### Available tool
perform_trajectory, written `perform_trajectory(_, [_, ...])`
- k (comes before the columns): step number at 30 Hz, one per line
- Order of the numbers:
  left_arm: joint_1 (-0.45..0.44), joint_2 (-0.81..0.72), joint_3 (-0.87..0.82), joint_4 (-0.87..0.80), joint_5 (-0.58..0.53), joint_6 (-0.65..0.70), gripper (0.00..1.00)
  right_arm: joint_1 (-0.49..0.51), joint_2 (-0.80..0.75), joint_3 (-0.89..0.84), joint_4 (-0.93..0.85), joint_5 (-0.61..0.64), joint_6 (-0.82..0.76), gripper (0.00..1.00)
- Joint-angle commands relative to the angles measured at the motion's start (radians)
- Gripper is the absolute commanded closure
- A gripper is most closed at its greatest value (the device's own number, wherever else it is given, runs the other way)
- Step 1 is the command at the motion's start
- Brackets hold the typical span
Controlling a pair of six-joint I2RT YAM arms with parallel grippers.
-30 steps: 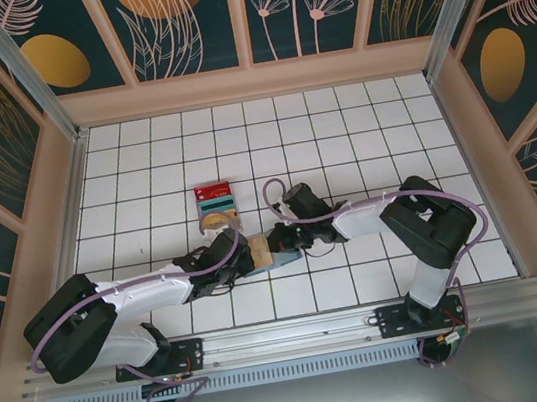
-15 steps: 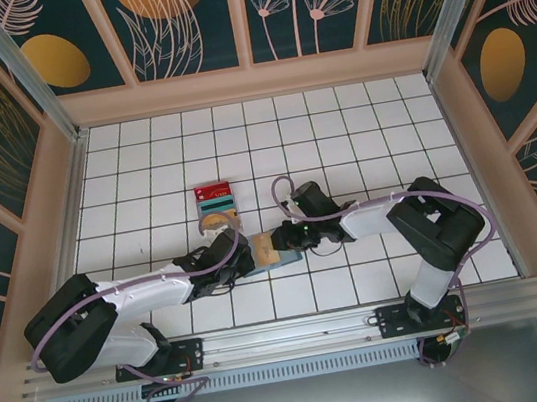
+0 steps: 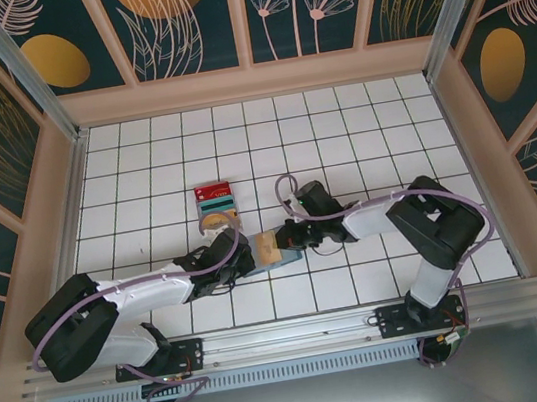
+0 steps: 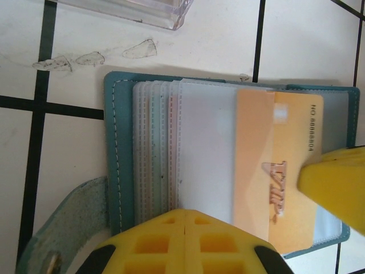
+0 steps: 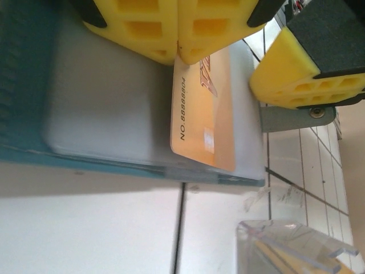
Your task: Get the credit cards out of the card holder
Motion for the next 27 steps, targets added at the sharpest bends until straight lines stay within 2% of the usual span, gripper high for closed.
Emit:
perform_trajectory(1, [0.003,0.028,-0.003,-0.071,-0.005,0.015,1.0,-0.052,-0.06,-0.053,-0.079,0.03,-0.043,1.0])
perform_trajectory(8, [0.003,-0.002,0.036,-0.056,0.018,0.022,1.0,-0.135,-0.214,-0.075,-0.143,-0.004,-0.104,1.0])
perform_trajectory(9, [0.003,-0.014,0.048,-0.053,0.021,0.023,0.96,-0.142,-0.236,-0.066,-0.158,-0.007,-0.114,1.0])
perform_trajectory(10, [0.002,-0.023,0.06,-0.052,0.022,0.022,0.87,-0.143,-0.252,-0.057,-0.169,-0.008,-0.122,1.0])
perform_trajectory(13, [0.004,-0.066,0.094,-0.033,0.025,0.02,0.71,-0.144,-0.3,-0.031,-0.196,-0.014,-0.14,1.0])
perform_trajectory(14, [0.007,-0.08,0.104,-0.019,0.031,0.015,0.66,-0.176,-0.314,-0.025,-0.198,-0.02,-0.139,1.0])
perform_trajectory(22, [0.109,-0.175,0.087,0.167,0.181,-0.048,0.62,-0.217,-0.38,0.018,-0.129,-0.118,-0.091,1.0])
perform_trajectory(27, [0.153,-0.197,0.061,0.291,0.256,-0.092,0.62,-0.225,-0.384,0.03,0.006,-0.228,-0.01,1.0])
